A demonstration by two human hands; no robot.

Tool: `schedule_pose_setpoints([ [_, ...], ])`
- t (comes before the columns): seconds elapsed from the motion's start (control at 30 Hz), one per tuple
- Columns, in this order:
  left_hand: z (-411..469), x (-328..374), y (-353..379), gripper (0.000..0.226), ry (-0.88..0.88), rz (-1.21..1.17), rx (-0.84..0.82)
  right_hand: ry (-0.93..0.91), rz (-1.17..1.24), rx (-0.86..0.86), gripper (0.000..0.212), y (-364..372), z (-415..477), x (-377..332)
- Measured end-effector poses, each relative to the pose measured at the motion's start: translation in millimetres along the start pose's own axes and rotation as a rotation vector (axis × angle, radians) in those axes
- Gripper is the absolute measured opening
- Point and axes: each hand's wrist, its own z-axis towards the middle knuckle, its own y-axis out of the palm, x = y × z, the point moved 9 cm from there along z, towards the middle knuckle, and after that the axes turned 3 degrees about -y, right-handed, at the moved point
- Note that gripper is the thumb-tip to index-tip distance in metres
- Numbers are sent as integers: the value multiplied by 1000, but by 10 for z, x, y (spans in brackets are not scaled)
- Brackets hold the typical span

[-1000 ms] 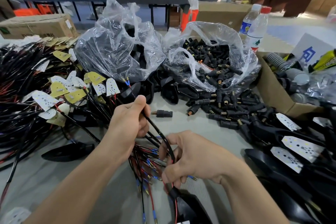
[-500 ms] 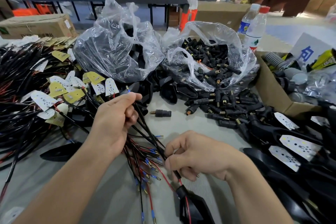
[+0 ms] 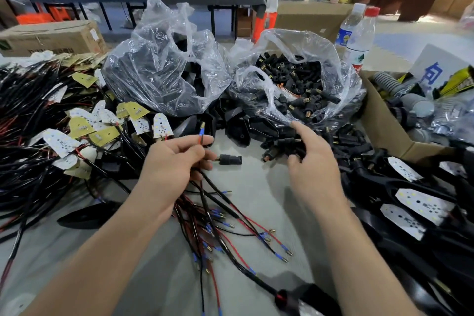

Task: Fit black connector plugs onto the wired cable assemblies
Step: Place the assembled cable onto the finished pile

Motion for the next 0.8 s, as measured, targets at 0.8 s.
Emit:
schedule_pose_setpoints([
  [0.8, -276, 114, 13, 18, 378, 507, 239, 92, -391, 16, 54, 59, -58, 25],
])
